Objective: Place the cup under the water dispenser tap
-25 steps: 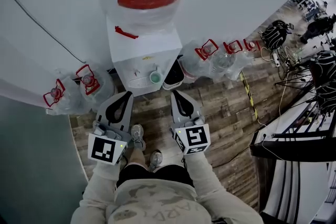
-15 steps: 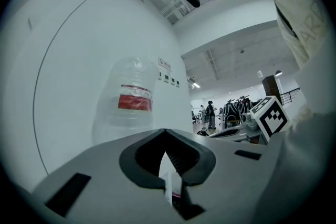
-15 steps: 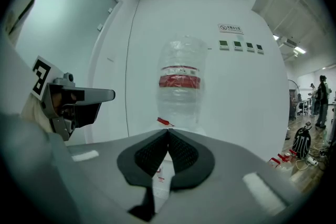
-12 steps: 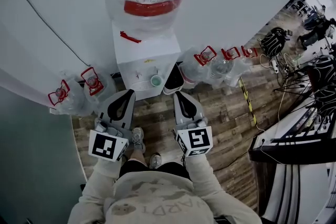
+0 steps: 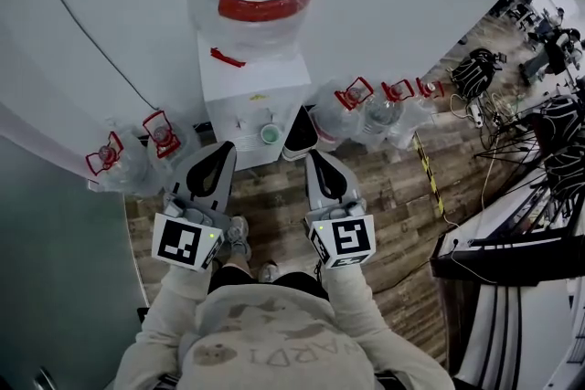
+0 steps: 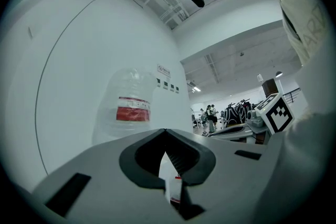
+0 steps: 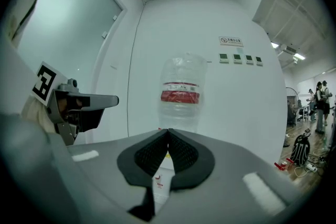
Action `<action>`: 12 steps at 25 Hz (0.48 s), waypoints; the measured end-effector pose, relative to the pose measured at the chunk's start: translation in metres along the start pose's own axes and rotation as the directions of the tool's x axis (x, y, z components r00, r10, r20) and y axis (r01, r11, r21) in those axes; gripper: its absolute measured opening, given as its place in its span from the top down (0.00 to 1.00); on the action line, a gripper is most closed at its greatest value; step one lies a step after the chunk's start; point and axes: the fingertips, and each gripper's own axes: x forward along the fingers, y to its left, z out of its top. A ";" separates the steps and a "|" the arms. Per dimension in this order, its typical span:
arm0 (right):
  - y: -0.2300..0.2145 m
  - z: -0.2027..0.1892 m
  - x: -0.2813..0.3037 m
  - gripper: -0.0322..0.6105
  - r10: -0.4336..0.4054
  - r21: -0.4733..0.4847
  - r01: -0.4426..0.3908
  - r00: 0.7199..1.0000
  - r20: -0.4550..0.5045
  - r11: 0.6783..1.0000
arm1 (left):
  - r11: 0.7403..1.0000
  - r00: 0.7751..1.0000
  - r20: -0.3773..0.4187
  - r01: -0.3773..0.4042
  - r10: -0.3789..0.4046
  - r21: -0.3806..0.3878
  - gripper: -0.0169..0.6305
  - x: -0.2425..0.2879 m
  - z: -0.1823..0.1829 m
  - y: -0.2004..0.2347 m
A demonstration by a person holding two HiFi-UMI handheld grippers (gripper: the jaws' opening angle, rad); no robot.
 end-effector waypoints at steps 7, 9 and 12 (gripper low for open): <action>0.002 0.014 -0.016 0.94 -0.012 -0.007 0.012 0.999 0.039 1.000 | 1.000 1.000 0.015 0.000 0.000 0.004 0.97 -0.009 0.008 -0.010; 0.002 0.017 -0.020 0.94 -0.016 -0.006 0.016 0.999 0.050 1.000 | 1.000 1.000 0.020 0.002 -0.002 0.010 0.97 -0.011 0.010 -0.014; 0.002 0.023 -0.026 0.94 -0.016 -0.014 0.017 0.998 0.061 1.000 | 1.000 1.000 0.029 0.002 -0.003 0.020 0.97 -0.013 0.015 -0.019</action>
